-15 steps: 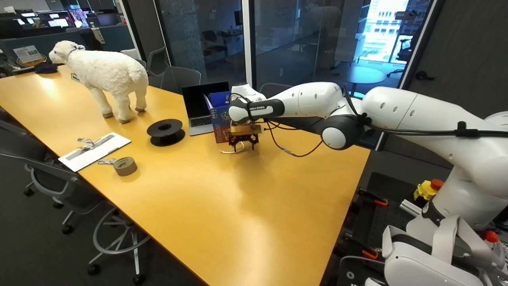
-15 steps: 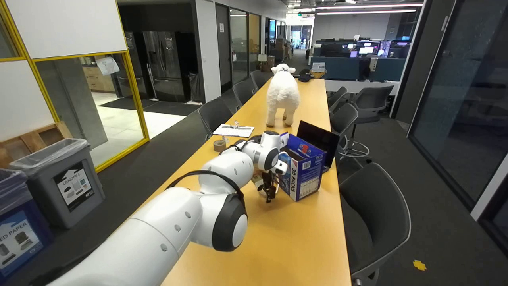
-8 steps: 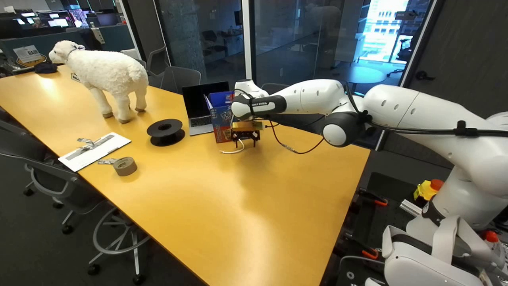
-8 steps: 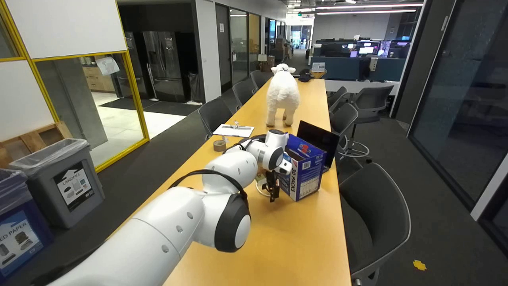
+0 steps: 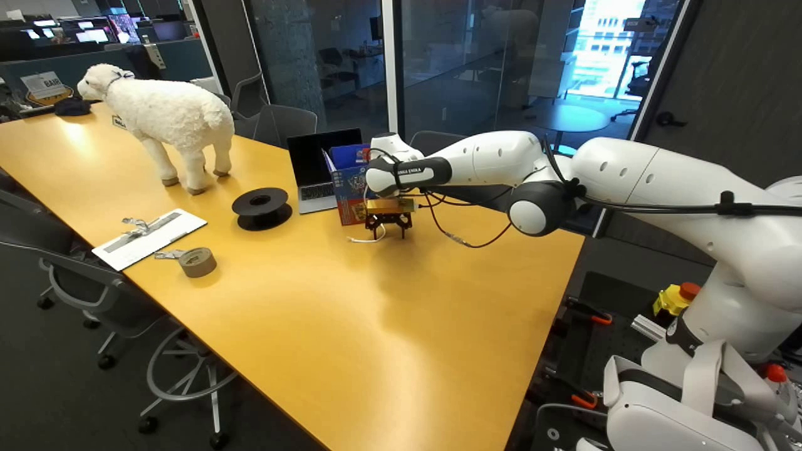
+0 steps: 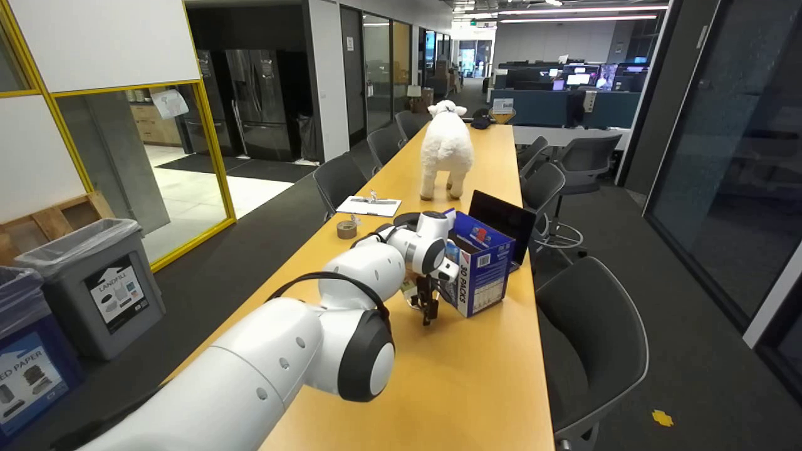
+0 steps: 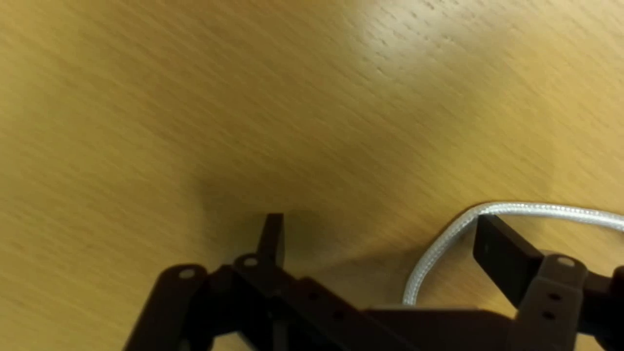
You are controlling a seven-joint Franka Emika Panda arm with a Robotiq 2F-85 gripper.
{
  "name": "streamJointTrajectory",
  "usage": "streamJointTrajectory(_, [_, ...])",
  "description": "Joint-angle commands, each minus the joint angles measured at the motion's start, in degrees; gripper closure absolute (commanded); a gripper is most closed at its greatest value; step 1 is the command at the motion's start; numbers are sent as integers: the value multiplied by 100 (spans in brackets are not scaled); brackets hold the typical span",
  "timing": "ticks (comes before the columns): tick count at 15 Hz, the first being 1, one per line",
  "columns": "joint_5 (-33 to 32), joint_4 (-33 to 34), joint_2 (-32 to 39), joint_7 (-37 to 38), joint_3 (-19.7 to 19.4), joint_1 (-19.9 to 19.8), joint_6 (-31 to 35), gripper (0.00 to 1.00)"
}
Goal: Put one rope in the box, the move the box to the right, the put the remaining ropes in the box
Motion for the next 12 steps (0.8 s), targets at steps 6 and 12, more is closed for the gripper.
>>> streamJointTrajectory(6, [-90, 25, -22, 103, -73, 72, 74, 49])
streamJointTrajectory(12, [-120, 0, -54, 120, -110, 81, 76, 91])
